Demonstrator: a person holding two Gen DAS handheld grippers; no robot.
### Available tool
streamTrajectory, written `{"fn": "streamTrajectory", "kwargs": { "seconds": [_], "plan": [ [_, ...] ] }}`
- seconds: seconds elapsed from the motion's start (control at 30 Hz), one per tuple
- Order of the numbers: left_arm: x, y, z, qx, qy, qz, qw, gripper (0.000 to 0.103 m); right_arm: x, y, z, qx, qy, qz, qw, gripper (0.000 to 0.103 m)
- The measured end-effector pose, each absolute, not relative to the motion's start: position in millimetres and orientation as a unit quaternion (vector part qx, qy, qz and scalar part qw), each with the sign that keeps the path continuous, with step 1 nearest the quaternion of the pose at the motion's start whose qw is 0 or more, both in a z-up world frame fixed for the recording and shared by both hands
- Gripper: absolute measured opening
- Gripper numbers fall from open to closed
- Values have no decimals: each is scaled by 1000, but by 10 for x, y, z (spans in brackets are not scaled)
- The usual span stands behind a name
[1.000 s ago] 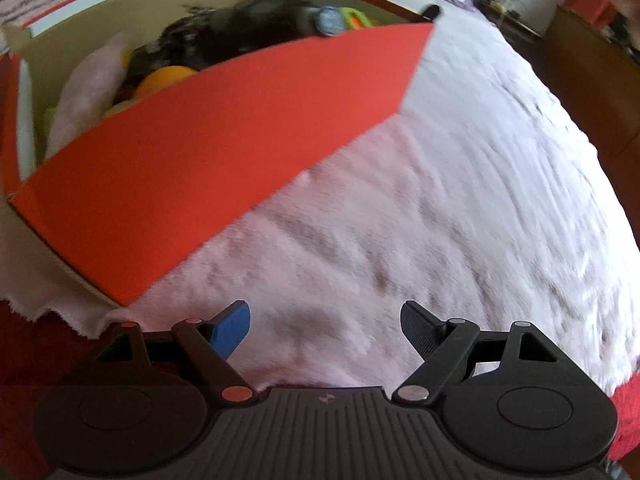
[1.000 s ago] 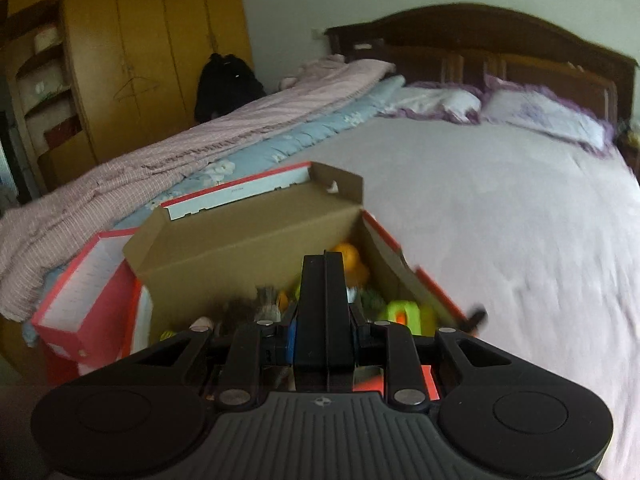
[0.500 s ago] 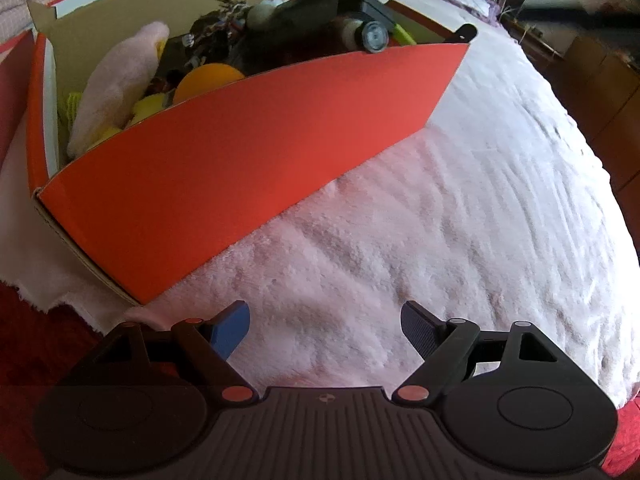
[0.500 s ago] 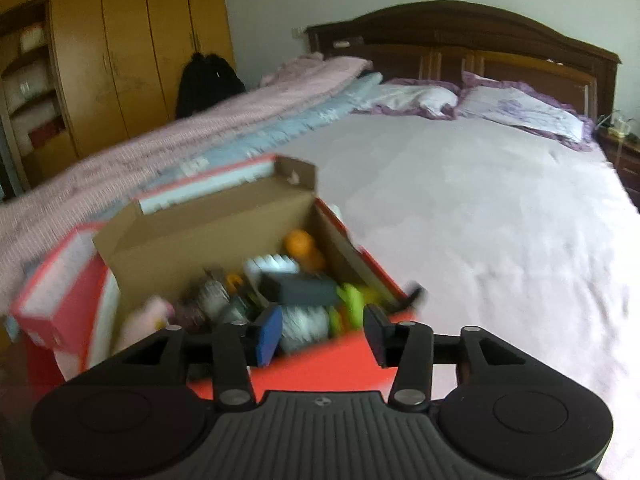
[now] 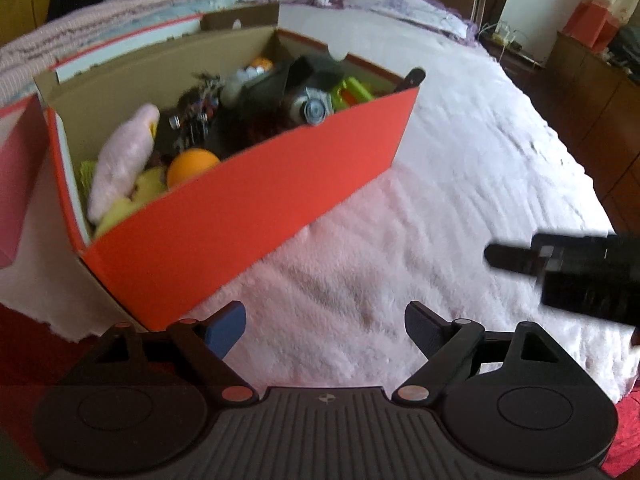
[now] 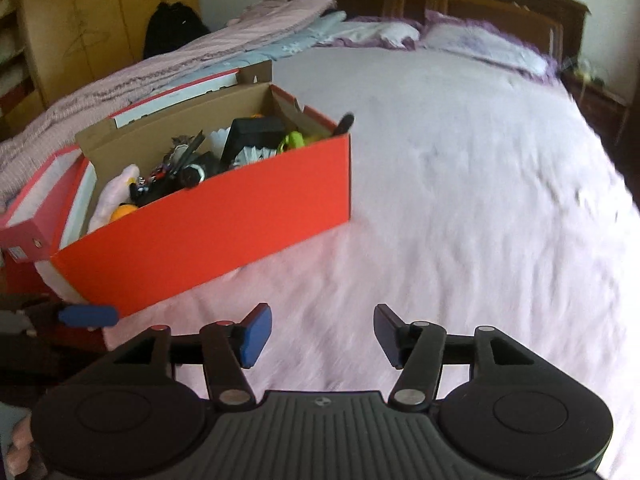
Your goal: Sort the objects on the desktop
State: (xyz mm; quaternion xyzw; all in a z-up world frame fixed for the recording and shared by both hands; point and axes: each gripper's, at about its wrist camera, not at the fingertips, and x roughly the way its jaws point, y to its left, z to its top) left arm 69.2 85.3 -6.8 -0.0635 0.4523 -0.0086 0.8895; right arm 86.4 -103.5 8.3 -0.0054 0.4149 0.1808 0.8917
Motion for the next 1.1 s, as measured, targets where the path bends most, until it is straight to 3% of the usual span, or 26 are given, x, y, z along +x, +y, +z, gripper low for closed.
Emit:
{"fn": "streamTrajectory", "kwargs": {
  "seconds": [0.23,0.47,0.77,1.1],
  "plan": [
    [572,907,94,-59,441,6,896,87,615,-1096,53,49,419,177,890,67],
    [527,953,230,-54,432,21,900,88,582,-1038,193,25,408,182,894,71],
    [552,1154,430,-60,424,78,900,95,747,-837,424,20,404,183,896,84],
    [654,1151,357,-54,443,93,890,97,983,-780,411,27,443,153,883,87]
  ]
}}
